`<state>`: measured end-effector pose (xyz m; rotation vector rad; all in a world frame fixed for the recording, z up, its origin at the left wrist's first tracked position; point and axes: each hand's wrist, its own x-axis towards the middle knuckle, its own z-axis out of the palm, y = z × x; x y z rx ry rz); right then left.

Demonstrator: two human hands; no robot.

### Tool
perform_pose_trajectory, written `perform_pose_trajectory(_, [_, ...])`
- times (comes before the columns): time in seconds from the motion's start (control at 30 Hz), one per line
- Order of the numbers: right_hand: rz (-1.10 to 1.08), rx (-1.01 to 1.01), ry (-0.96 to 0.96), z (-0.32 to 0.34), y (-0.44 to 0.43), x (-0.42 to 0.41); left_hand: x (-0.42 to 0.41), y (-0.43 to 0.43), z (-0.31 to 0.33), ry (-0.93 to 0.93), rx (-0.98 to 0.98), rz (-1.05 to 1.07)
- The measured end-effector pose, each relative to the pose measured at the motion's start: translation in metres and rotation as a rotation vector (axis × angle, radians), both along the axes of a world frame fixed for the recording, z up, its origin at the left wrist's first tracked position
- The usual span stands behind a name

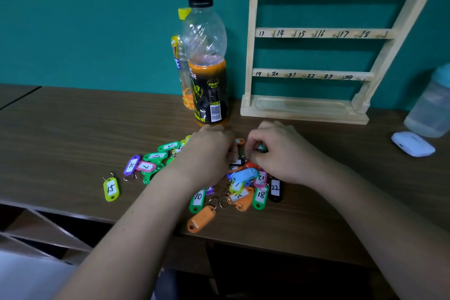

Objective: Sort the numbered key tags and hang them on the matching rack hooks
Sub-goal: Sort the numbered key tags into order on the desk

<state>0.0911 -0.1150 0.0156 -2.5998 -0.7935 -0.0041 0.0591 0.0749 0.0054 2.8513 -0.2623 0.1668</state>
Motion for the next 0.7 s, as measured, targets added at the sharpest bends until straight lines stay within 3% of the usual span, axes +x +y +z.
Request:
perform_pose_trajectory(0.27, [-0.041, -0.047, -0.012, -0.003, 0.011, -0.004, 0.001, 0.008, -0.005, -0.085, -0.104, -0.004])
perform_pose_trajectory(0.47, [-0.069, -0.027, -0.029, -0.006, 0.017, -0.006, -0.003, 0.028, 0.009, 0.058, -0.127, -0.017])
perform_pose_trajectory(0.7, [-0.05, -0.028, -0.043, -0.007, 0.017, -0.007, -0.007, 0.024, 0.011, 0.078, -0.093, -0.035])
